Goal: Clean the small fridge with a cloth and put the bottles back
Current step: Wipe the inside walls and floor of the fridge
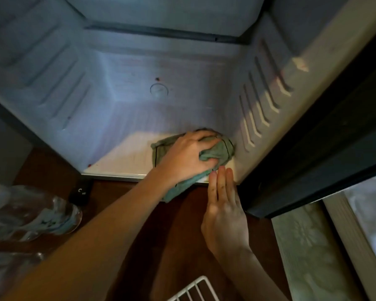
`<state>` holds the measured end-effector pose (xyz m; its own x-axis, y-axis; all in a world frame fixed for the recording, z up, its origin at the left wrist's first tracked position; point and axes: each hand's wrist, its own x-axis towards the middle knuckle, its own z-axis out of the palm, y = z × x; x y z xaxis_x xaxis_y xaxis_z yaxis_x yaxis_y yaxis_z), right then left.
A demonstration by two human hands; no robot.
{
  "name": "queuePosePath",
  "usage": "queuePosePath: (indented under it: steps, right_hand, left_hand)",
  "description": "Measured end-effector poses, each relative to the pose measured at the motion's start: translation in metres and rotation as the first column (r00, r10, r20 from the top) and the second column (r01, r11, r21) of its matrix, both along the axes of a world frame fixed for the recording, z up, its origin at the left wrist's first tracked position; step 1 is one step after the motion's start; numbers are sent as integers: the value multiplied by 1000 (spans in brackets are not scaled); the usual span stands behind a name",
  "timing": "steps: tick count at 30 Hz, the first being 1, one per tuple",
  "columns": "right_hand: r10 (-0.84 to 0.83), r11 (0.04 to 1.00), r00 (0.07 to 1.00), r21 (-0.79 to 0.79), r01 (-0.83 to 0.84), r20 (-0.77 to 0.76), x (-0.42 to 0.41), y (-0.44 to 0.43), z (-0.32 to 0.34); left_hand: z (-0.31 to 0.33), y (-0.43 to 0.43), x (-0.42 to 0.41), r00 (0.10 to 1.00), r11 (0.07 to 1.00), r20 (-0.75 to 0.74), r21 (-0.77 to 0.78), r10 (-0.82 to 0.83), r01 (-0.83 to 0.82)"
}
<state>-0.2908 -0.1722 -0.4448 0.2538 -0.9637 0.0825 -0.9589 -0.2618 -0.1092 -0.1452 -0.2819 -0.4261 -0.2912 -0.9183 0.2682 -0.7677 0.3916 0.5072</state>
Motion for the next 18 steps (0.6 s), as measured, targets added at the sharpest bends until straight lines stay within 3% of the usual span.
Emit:
queuePosePath:
  steps: [2, 4, 7, 10, 13, 18]
  right_hand:
    - [-7, 1000, 1000, 4, 7, 8, 1, 2, 2]
    - [6, 1000, 1000, 1, -6, 13, 0, 3, 3]
    - [42, 999, 999, 6, -42, 3, -5, -1, 3]
    - [18, 994, 1000, 104, -16, -14, -2, -5, 1]
    - [14, 992, 1000, 124, -15, 9, 1, -7, 1]
    - [-6, 991, 999, 130, 10, -37, 7, -4, 0]
  left_hand:
    - [-6, 17, 6, 997, 997, 20, -7, 80, -80]
    - [-10, 17, 19, 963, 965, 64, -33, 263, -261]
    - [-6, -12, 49, 815, 824, 123, -49, 566, -565]
    - [-3, -51, 56, 694, 710, 189, -18, 694, -704]
    - [-11, -68, 48, 687, 708, 199, -48, 698, -705]
    - [-2, -74, 4, 884, 899, 187, 4, 429, -437]
